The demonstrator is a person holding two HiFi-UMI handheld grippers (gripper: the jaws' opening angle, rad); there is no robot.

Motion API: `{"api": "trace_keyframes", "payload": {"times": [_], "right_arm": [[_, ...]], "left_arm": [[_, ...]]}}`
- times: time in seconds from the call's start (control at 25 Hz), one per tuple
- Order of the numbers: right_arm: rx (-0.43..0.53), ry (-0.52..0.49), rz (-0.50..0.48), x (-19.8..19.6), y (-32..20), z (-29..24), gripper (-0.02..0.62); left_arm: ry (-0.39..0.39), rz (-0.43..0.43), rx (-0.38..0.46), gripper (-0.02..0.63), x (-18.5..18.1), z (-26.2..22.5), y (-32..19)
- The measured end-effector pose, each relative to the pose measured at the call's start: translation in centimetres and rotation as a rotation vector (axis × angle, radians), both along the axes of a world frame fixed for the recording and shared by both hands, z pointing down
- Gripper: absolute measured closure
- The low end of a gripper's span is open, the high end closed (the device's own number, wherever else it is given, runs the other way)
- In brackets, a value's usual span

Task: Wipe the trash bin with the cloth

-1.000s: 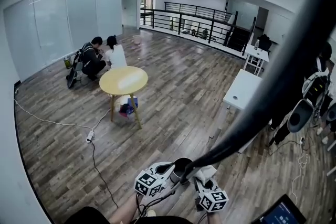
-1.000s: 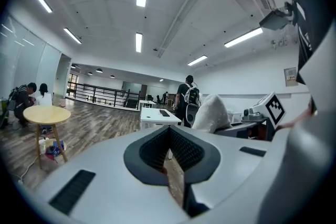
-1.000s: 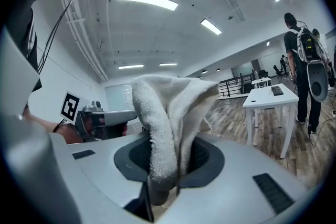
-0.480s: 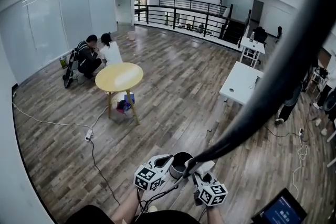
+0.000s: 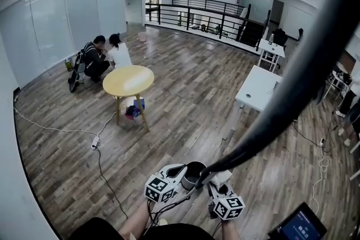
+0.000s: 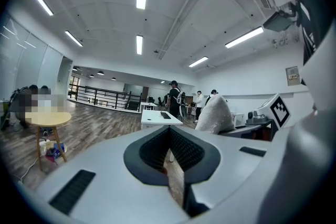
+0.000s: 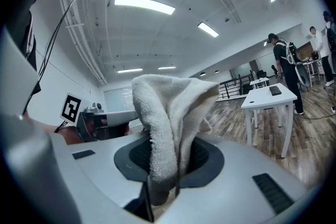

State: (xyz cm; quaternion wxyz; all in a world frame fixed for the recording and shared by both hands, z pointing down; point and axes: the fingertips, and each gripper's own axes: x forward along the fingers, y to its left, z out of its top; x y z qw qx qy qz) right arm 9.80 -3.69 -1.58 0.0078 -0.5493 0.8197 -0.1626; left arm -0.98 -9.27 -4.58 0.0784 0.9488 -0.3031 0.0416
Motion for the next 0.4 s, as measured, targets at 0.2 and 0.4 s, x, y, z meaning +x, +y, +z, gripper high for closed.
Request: {"api": "trace_keyframes", "payload": {"times": [0.2,0.4], "right_arm": [[0.008,0.007,-0.002,0.06,0.35,-0.14,0.505],[0.029,0.001,0.002,0.04,0.40,-0.85,0.505]], "left_arm": [[0.005,-0.001,0.005,0.609,0.24,-0.25,0.30],[0.011,-0.002,0.017,0.609,0.06,-0.77,0.32]]}}
